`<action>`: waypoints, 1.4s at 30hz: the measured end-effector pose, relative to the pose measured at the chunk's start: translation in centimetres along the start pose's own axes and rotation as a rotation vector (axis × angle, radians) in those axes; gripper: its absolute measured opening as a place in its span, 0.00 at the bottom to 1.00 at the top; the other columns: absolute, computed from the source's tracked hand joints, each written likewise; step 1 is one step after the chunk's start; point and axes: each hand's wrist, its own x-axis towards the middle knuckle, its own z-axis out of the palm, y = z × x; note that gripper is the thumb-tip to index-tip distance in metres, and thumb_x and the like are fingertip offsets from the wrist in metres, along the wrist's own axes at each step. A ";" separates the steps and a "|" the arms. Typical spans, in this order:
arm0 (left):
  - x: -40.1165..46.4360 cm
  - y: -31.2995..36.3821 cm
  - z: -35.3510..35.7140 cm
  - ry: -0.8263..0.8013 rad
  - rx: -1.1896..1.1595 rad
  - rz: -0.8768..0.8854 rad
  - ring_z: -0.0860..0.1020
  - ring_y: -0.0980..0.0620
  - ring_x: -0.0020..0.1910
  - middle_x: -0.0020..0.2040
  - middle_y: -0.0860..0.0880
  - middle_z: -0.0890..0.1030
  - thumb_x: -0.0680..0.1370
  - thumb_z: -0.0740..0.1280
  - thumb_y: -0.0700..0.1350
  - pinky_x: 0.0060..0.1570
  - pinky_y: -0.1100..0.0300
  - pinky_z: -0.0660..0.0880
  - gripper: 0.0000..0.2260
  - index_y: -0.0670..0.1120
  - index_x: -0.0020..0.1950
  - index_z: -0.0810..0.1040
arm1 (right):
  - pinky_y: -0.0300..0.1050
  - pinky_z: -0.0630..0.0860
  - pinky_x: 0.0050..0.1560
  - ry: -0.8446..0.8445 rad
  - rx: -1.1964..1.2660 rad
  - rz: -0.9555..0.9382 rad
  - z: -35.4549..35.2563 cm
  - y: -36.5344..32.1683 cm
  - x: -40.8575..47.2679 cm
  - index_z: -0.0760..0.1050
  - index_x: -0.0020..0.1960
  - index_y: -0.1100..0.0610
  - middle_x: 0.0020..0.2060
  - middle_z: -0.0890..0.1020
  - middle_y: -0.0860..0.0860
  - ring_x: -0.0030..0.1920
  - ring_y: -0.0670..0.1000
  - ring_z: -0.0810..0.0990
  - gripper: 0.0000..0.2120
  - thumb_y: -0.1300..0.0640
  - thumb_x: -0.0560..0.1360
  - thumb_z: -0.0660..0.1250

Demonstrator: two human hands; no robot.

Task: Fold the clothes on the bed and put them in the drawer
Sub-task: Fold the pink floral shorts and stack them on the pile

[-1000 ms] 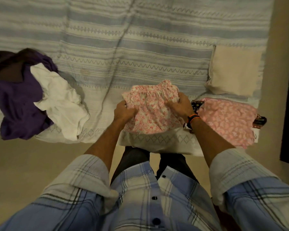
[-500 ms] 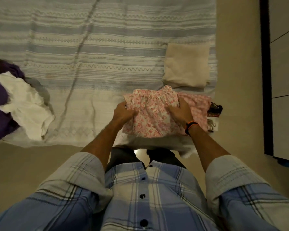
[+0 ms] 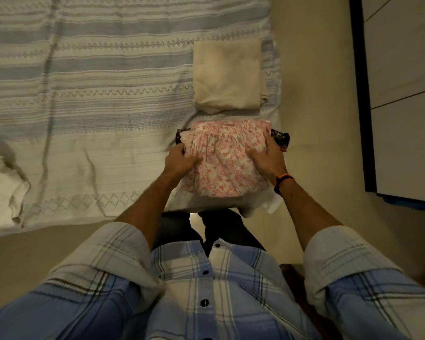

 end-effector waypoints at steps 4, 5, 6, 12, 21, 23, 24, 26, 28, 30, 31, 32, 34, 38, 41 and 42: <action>0.8 0.6 0.6 0.025 -0.083 0.068 0.79 0.47 0.58 0.59 0.46 0.81 0.73 0.74 0.43 0.60 0.45 0.76 0.21 0.43 0.65 0.76 | 0.56 0.72 0.69 0.041 0.091 -0.012 -0.8 0.4 1.0 0.65 0.76 0.57 0.71 0.73 0.53 0.70 0.53 0.73 0.38 0.43 0.71 0.73; 1.1 0.7 0.6 0.038 -0.115 0.077 0.80 0.48 0.58 0.59 0.46 0.81 0.73 0.74 0.43 0.60 0.46 0.77 0.21 0.43 0.65 0.76 | 0.54 0.72 0.69 0.052 0.112 -0.007 -0.9 0.1 1.1 0.65 0.75 0.58 0.70 0.74 0.54 0.69 0.53 0.73 0.35 0.47 0.74 0.73; 1.3 0.7 0.6 0.055 -0.129 0.076 0.80 0.48 0.58 0.59 0.46 0.81 0.73 0.73 0.43 0.59 0.47 0.77 0.21 0.42 0.65 0.76 | 0.51 0.73 0.68 0.067 0.116 0.002 -1.0 0.1 1.3 0.66 0.74 0.60 0.69 0.74 0.54 0.68 0.53 0.74 0.32 0.51 0.76 0.72; 3.1 -1.2 0.7 -0.050 0.349 -0.205 0.75 0.40 0.63 0.63 0.39 0.74 0.75 0.72 0.45 0.58 0.48 0.76 0.31 0.36 0.71 0.61 | 0.58 0.73 0.62 0.168 -0.268 0.167 0.0 2.5 2.0 0.66 0.68 0.61 0.63 0.77 0.61 0.62 0.64 0.75 0.23 0.55 0.77 0.69; 1.5 -0.9 3.2 0.114 0.525 0.417 0.74 0.45 0.63 0.65 0.43 0.75 0.79 0.66 0.46 0.63 0.48 0.73 0.17 0.45 0.67 0.74 | 0.61 0.70 0.66 0.116 -0.704 -0.278 2.3 3.0 0.0 0.72 0.66 0.61 0.71 0.69 0.60 0.69 0.63 0.69 0.22 0.61 0.73 0.68; 1.6 -0.6 3.9 -0.011 0.627 0.440 0.68 0.43 0.70 0.71 0.41 0.70 0.79 0.66 0.45 0.68 0.45 0.69 0.21 0.45 0.71 0.71 | 0.60 0.69 0.67 0.010 -0.788 -0.264 2.7 3.0 0.2 0.70 0.69 0.60 0.74 0.66 0.60 0.71 0.63 0.67 0.25 0.58 0.73 0.68; 1.6 -0.5 4.1 -0.092 0.680 0.388 0.63 0.42 0.73 0.75 0.40 0.64 0.77 0.68 0.44 0.70 0.45 0.66 0.25 0.46 0.74 0.68 | 0.59 0.68 0.68 -0.028 -0.819 -0.239 2.8 2.9 0.3 0.68 0.71 0.58 0.76 0.63 0.59 0.72 0.62 0.66 0.27 0.56 0.74 0.68; 2.0 -0.8 4.5 -0.230 0.759 0.241 0.56 0.41 0.77 0.79 0.40 0.54 0.74 0.72 0.45 0.73 0.46 0.61 0.36 0.48 0.78 0.59 | 0.57 0.64 0.70 -0.086 -0.857 -0.186 2.9 3.3 0.6 0.63 0.76 0.57 0.78 0.58 0.58 0.74 0.61 0.63 0.31 0.53 0.76 0.68; 2.5 -1.2 4.9 -0.293 0.804 0.175 0.52 0.41 0.78 0.80 0.41 0.49 0.74 0.73 0.48 0.74 0.46 0.59 0.41 0.49 0.80 0.53 | 0.57 0.63 0.71 -0.120 -0.908 -0.176 2.9 3.7 1.0 0.59 0.77 0.56 0.79 0.56 0.58 0.75 0.61 0.61 0.32 0.52 0.77 0.67; 3.1 -1.5 5.2 -0.309 0.812 0.167 0.51 0.41 0.78 0.80 0.41 0.48 0.75 0.72 0.49 0.75 0.45 0.58 0.41 0.49 0.80 0.51 | 0.57 0.63 0.71 -0.130 -0.941 -0.188 3.0 4.1 1.5 0.58 0.77 0.56 0.79 0.55 0.58 0.75 0.61 0.60 0.32 0.52 0.77 0.66; 3.3 -1.6 5.2 -0.310 0.810 0.166 0.51 0.41 0.78 0.80 0.42 0.48 0.75 0.72 0.49 0.75 0.46 0.58 0.40 0.50 0.80 0.51 | 0.57 0.62 0.71 -0.134 -0.946 -0.193 3.1 4.3 1.7 0.58 0.78 0.56 0.79 0.55 0.58 0.75 0.61 0.60 0.32 0.52 0.77 0.66; 3.6 -1.7 5.3 -0.312 0.804 0.162 0.51 0.41 0.78 0.80 0.42 0.49 0.75 0.71 0.48 0.75 0.46 0.58 0.40 0.49 0.80 0.52 | 0.57 0.61 0.72 -0.138 -0.945 -0.193 3.2 4.5 2.1 0.58 0.78 0.56 0.79 0.55 0.58 0.75 0.61 0.59 0.33 0.52 0.77 0.66; 4.0 -1.9 5.2 -0.308 0.777 0.160 0.52 0.42 0.78 0.80 0.41 0.50 0.75 0.71 0.47 0.74 0.48 0.58 0.38 0.49 0.80 0.54 | 0.57 0.59 0.74 -0.152 -0.942 -0.191 3.2 4.8 2.6 0.57 0.78 0.56 0.79 0.56 0.59 0.76 0.61 0.58 0.33 0.52 0.77 0.66; 4.1 -1.8 4.8 -0.295 0.737 0.158 0.56 0.42 0.77 0.79 0.42 0.54 0.74 0.72 0.46 0.73 0.49 0.60 0.37 0.50 0.79 0.58 | 0.58 0.58 0.75 -0.180 -0.919 -0.185 3.0 4.8 2.8 0.57 0.78 0.56 0.79 0.57 0.59 0.76 0.61 0.57 0.33 0.49 0.78 0.65; 3.5 -1.1 4.5 -0.281 0.714 0.162 0.58 0.42 0.76 0.78 0.42 0.57 0.74 0.73 0.47 0.73 0.49 0.61 0.36 0.49 0.79 0.59 | 0.58 0.58 0.75 -0.189 -0.880 -0.186 2.5 4.0 2.4 0.58 0.78 0.57 0.78 0.57 0.59 0.76 0.62 0.58 0.33 0.51 0.77 0.66; 3.1 -0.7 4.3 -0.272 0.702 0.165 0.59 0.42 0.76 0.78 0.42 0.59 0.74 0.73 0.47 0.73 0.49 0.61 0.36 0.49 0.78 0.60 | 0.58 0.59 0.75 -0.196 -0.869 -0.183 2.3 3.5 2.2 0.58 0.78 0.57 0.78 0.57 0.59 0.76 0.62 0.58 0.33 0.52 0.77 0.66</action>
